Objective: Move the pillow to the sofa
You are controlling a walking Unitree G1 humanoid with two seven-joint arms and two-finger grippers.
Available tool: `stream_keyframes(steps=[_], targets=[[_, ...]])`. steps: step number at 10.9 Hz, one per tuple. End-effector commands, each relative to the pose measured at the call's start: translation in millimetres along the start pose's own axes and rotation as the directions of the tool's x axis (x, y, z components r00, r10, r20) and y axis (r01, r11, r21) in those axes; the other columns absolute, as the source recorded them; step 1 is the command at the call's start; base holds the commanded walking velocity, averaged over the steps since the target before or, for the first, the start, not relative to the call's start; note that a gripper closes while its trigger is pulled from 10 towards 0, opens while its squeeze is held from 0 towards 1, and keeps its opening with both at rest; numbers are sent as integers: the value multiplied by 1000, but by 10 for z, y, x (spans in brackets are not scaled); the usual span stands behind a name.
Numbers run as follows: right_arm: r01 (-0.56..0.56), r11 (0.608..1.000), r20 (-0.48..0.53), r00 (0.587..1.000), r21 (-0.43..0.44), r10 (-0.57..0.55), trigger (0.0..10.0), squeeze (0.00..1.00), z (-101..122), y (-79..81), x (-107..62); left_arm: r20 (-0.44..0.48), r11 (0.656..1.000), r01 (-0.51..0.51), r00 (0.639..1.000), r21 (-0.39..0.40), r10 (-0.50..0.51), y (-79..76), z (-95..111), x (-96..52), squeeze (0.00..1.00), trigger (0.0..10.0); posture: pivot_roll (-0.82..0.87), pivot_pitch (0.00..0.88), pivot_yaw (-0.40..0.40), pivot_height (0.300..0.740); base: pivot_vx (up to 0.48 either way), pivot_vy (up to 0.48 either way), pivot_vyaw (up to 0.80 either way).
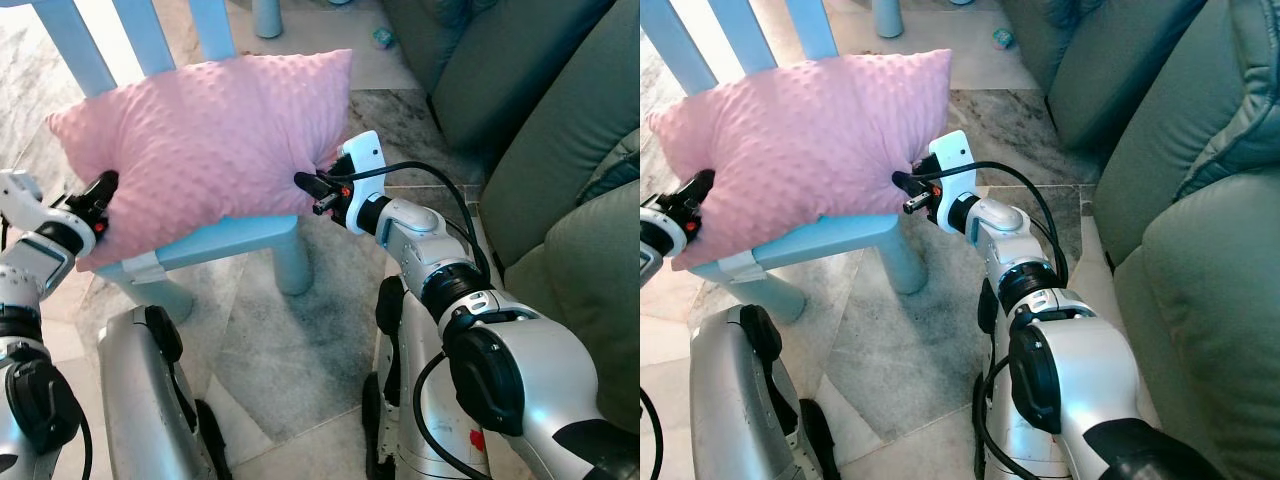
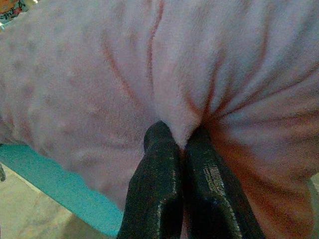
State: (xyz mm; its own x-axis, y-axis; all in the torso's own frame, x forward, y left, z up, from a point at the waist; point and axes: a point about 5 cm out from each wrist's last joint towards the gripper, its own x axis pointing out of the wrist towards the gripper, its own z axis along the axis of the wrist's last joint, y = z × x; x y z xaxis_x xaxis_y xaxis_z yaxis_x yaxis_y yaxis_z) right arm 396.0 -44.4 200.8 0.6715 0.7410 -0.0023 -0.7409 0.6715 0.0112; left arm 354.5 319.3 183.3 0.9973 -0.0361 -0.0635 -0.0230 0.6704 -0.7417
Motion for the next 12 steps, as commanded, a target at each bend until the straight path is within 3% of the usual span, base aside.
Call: stream_keyframes(steps=[1, 2, 5, 6, 7, 8, 9, 12], targets=[[-40, 999, -26, 999, 12, 40, 0, 0, -86, 96, 34, -83, 994, -109, 991, -6, 108, 261, -236, -89, 0, 0, -51, 397, -44, 360, 0, 0, 0], [-37, 999, -24, 999, 12, 37, 0, 0, -83, 91, 32, -47, 994, -110, 993, -2, 110, 259, -204, -93, 0, 0, -53, 400, -45, 360, 0, 0, 0], [-31, 999, 6, 1000, 27, 31, 0, 0, -47, 85, 36, 63, 977, -134, 990, 165, 125, 222, -150, -138, 0, 0, -53, 392, -49, 360, 0, 0, 0], [-16, 999, 29, 999, 39, 15, 0, 0, -38, 77, 32, 96, 963, -145, 987, 226, 126, 200, -218, -197, 0, 0, -58, 375, -48, 360, 0, 0, 0], [-9, 999, 36, 999, 44, 7, 0, 0, -47, 74, 27, 110, 948, -157, 985, 277, 131, 198, -266, -226, 0, 0, -59, 368, -47, 360, 0, 0, 0], [-16, 998, 54, 998, 55, 13, 0, 0, -83, 78, 5, 113, 919, -147, 987, 365, 113, 150, -439, -306, 0, 0, -66, 336, -41, 360, 0, 0, 0], [-6, 998, 64, 998, 65, 2, 0, 0, -113, 68, -16, 136, 907, -163, 984, 387, 118, 150, -524, -337, 0, 0, -78, 306, -35, 360, 0, 0, 0], [89, 996, 137, 987, 6, -89, 0, 0, -129, -35, -139, 357, 830, -316, 922, 460, 153, 29, -639, -548, 0, 0, -106, 209, -18, 360, 0, 0, 0]])
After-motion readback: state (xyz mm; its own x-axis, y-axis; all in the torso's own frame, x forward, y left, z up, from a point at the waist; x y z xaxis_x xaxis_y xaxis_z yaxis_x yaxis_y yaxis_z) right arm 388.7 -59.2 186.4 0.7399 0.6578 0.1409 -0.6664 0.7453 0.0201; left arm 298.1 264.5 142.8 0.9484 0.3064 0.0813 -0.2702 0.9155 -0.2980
